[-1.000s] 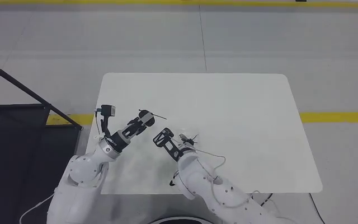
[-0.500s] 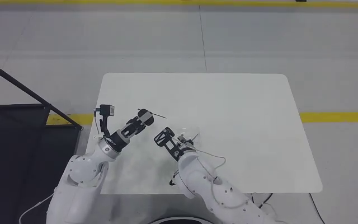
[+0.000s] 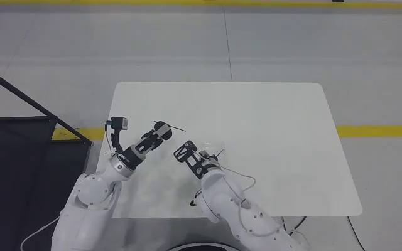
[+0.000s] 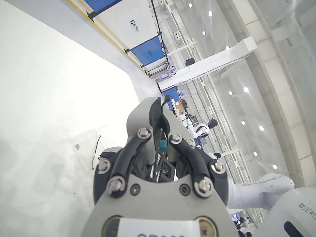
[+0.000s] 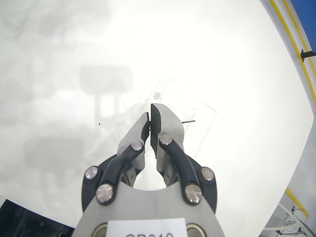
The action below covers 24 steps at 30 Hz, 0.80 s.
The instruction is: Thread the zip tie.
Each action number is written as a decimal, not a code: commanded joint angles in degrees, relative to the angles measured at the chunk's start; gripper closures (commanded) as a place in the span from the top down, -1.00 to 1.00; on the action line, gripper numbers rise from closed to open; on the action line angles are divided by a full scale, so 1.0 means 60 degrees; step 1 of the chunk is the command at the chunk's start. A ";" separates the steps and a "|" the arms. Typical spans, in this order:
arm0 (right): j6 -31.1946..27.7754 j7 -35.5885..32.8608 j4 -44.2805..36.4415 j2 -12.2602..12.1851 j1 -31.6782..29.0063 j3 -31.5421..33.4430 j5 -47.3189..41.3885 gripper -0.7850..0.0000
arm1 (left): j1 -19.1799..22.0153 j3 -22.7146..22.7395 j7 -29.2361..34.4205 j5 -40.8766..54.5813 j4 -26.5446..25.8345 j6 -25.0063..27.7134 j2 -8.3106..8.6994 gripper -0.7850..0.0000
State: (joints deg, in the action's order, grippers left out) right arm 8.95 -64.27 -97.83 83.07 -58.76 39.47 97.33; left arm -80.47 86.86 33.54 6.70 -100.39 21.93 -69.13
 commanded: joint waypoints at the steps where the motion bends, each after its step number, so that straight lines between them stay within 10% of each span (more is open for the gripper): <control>1: 0.0003 0.0064 -0.0131 0.0009 -0.0101 0.0075 0.0159 -1.00 | 0.0025 -0.0019 -0.0006 -0.0007 -0.0015 -0.0013 0.0008 -1.00; 16: -0.0039 0.4262 -0.3149 -0.0487 -0.3000 0.1975 0.0918 -1.00 | 0.0718 -0.0508 0.1441 -0.0709 0.0001 -0.0701 0.0139 -1.00; 24: -0.3493 0.8988 -0.4276 -0.1022 -0.5151 0.4223 -0.1661 -1.00 | 0.2033 -0.1156 0.3230 -0.0387 0.0905 -0.1104 0.0198 -1.00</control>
State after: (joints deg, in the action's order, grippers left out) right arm -7.20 -15.02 -123.13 77.39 -88.08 62.54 89.66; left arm -69.39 80.88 51.64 3.65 -95.87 15.77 -67.90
